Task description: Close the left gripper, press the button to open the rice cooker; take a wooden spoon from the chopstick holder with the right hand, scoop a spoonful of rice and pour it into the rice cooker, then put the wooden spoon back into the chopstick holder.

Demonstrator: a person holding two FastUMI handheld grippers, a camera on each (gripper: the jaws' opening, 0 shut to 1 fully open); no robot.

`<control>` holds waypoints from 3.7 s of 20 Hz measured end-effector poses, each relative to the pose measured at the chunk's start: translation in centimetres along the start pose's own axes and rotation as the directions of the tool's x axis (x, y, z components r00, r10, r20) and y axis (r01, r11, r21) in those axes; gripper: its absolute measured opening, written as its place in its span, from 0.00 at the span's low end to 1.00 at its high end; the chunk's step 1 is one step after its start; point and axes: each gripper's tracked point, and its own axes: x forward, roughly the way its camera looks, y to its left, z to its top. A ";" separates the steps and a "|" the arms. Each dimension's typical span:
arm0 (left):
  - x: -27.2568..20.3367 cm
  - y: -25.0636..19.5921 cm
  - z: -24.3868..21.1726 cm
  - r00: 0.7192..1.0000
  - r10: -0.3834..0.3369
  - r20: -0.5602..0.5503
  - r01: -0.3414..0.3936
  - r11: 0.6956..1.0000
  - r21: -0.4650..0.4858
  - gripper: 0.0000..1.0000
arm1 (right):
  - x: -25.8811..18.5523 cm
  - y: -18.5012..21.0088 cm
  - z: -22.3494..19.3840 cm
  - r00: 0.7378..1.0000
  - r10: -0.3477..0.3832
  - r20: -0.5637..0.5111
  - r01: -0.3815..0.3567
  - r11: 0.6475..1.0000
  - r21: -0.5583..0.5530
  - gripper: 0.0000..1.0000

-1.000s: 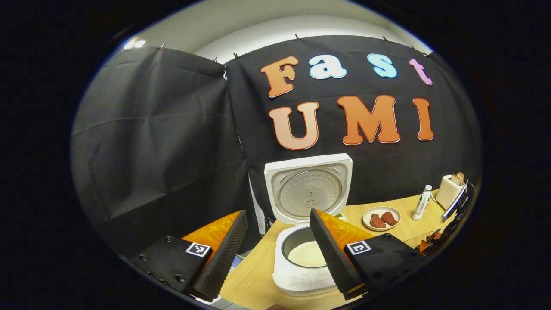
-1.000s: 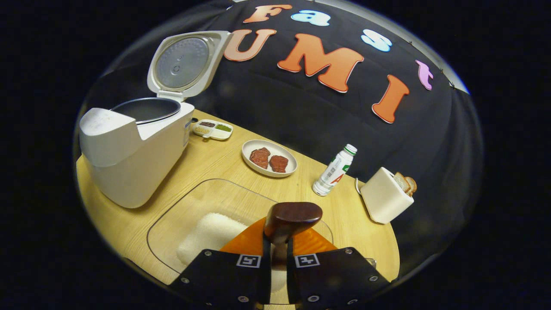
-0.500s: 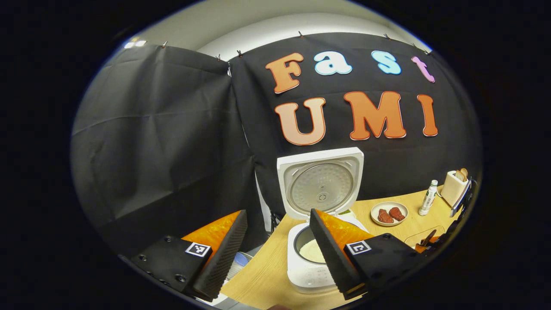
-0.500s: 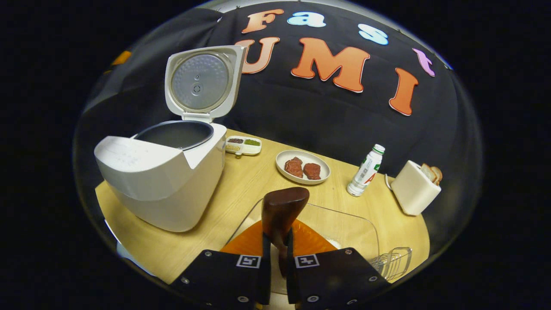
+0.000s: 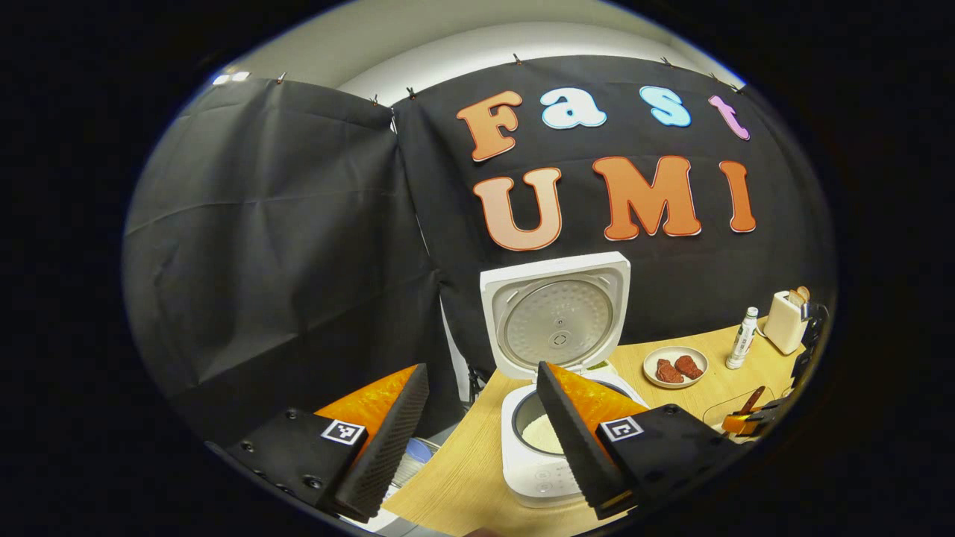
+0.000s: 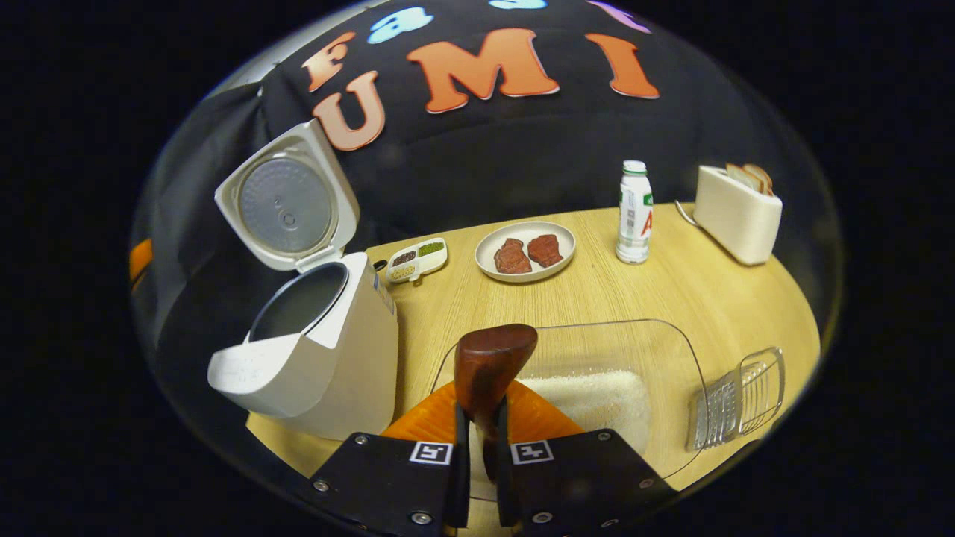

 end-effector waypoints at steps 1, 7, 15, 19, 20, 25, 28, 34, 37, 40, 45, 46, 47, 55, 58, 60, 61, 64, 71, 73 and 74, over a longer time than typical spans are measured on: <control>0.0 0.0 0.0 1.000 -0.001 0.000 0.001 1.000 0.004 0.99 | 0.1 -0.3 -0.2 1.000 0.012 -0.015 -0.011 0.998 0.063 0.14; 0.2 -0.4 0.3 1.000 -0.023 0.003 0.023 0.999 0.035 0.99 | 0.5 -1.7 -0.5 0.996 0.074 -0.047 -0.056 0.946 0.319 0.14; 0.6 -2.1 0.8 0.998 -0.060 0.010 0.059 0.997 0.055 0.99 | 0.1 -3.9 0.7 0.984 0.178 -0.014 -0.134 0.789 0.599 0.14; 0.7 -3.3 0.8 0.997 -0.078 0.008 0.078 0.996 0.045 0.99 | -0.4 -5.1 1.6 0.975 0.219 0.034 -0.179 0.685 0.706 0.14; 0.8 -3.6 0.9 0.996 -0.084 0.009 0.084 0.996 0.042 0.99 | -0.8 -5.4 2.0 0.973 0.226 0.047 -0.189 0.666 0.722 0.14; 1.2 -5.4 1.1 0.994 -0.111 0.012 0.111 0.994 0.016 0.99 | -2.6 -6.8 5.1 0.957 0.254 0.138 -0.259 0.542 0.800 0.14; 1.4 -6.2 1.2 0.993 -0.121 0.016 0.121 0.993 -0.001 0.99 | -4.0 -7.0 7.1 0.946 0.262 0.192 -0.301 0.484 0.822 0.14; 1.2 -6.0 1.5 0.993 -0.107 0.042 0.110 0.992 -0.058 0.99 | -6.0 -5.4 12.5 0.899 0.308 0.313 -0.410 0.331 0.850 0.14; 1.2 -4.6 1.4 0.995 -0.085 0.050 0.089 0.993 -0.072 0.99 | -5.8 -2.8 14.4 0.885 0.337 0.322 -0.432 0.331 0.839 0.14; 1.2 -2.4 0.9 0.997 -0.054 0.051 0.058 0.995 -0.087 0.99 | -5.5 1.1 16.7 0.856 0.389 0.339 -0.465 0.296 0.834 0.14; 0.9 2.7 -0.7 0.999 0.022 0.034 -0.018 0.992 -0.124 0.99 | -3.9 9.1 19.0 0.807 0.490 0.330 -0.485 0.232 0.843 0.14; 0.9 3.7 -1.2 0.999 0.038 0.026 -0.034 0.991 -0.128 0.95 | -3.6 10.8 19.3 0.792 0.511 0.334 -0.490 0.207 0.847 0.14; 1.0 4.6 -1.5 0.999 0.050 0.021 -0.047 0.990 -0.130 0.95 | -3.1 12.3 19.4 0.786 0.527 0.323 -0.487 0.205 0.849 0.14; 1.1 11.1 -4.9 0.992 0.125 -0.035 -0.129 0.981 -0.146 0.99 | 2.8 19.9 17.3 0.835 0.518 0.184 -0.426 0.399 0.812 0.14; 1.6 12.4 -6.1 0.989 0.135 -0.062 -0.144 0.977 -0.157 0.99 | 4.1 20.6 16.3 0.877 0.463 0.128 -0.396 0.547 0.738 0.14; 1.8 13.0 -6.6 0.987 0.142 -0.069 -0.151 0.976 -0.158 0.94 | 4.8 20.9 16.0 0.897 0.430 0.102 -0.383 0.640 0.666 0.14; 2.0 13.1 -6.9 0.987 0.143 -0.073 -0.153 0.976 -0.157 0.94 | 5.0 21.2 16.1 0.902 0.421 0.095 -0.381 0.674 0.632 0.14; 2.5 12.8 -7.1 0.988 0.137 -0.077 -0.148 0.976 -0.158 0.99 | 5.2 22.1 16.1 0.917 0.392 0.076 -0.375 0.780 0.501 0.14; 3.3 12.1 -6.8 0.990 0.123 -0.072 -0.133 0.980 -0.149 0.99 | 5.2 23.5 17.9 0.930 0.352 0.101 -0.367 0.888 0.277 0.14; 3.4 12.0 -6.9 0.990 0.123 -0.073 -0.133 0.980 -0.146 0.94 | 4.8 23.9 18.2 0.930 0.352 0.109 -0.368 0.904 0.216 0.14; 3.4 11.9 -6.8 0.990 0.123 -0.074 -0.132 0.981 -0.144 0.99 | 4.7 24.1 18.3 0.930 0.351 0.112 -0.367 0.913 0.180 0.14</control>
